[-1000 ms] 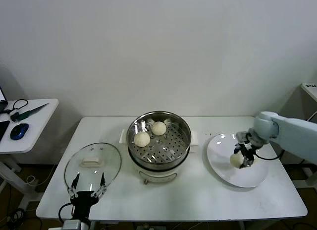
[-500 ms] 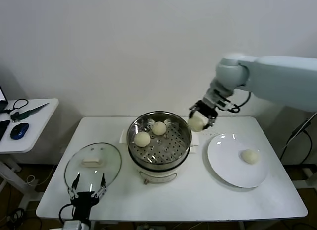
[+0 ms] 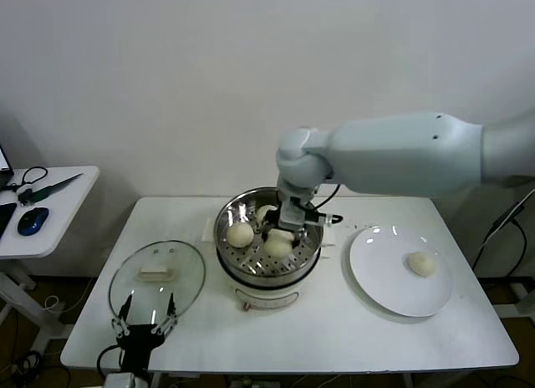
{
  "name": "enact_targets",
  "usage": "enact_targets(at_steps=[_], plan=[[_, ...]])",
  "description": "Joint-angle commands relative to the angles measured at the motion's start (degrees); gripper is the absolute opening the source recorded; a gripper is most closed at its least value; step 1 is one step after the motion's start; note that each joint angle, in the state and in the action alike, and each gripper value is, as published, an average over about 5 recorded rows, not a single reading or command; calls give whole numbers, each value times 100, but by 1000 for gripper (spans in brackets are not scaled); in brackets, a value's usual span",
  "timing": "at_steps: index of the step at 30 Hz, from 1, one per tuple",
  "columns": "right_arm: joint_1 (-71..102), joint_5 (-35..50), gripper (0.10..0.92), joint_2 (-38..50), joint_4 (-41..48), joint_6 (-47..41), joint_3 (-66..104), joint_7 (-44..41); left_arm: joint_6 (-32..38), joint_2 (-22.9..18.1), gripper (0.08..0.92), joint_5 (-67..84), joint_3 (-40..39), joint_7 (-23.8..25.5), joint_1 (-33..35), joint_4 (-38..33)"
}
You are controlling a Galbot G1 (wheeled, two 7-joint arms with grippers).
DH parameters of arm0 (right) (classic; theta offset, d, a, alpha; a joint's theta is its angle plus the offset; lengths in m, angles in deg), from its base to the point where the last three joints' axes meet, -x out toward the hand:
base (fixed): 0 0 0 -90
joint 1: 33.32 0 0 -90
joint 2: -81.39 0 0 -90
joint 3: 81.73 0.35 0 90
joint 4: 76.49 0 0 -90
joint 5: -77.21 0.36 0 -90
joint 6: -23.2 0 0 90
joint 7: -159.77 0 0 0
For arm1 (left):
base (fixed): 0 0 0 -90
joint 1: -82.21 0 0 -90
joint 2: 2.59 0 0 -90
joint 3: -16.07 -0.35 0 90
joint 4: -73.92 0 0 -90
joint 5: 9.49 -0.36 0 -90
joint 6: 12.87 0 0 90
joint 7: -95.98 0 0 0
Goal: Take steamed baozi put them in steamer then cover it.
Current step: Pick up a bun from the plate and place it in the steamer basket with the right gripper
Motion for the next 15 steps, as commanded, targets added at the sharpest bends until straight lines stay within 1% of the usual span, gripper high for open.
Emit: enact_targets(at_steps=[1, 6, 9, 15], plan=[[817, -692, 662, -629, 566, 193, 61, 272, 0, 6, 823, 16, 3, -2, 4, 7], [907, -723, 662, -719, 764, 222, 65, 190, 10, 17, 823, 46, 27, -7, 11, 13], [893, -601, 669, -739, 767, 221, 29, 140, 13, 18, 823, 59, 29, -7, 23, -1], [760, -327, 763, -698, 708, 242, -9, 130, 31, 23, 823, 73, 38, -13, 39, -6]])
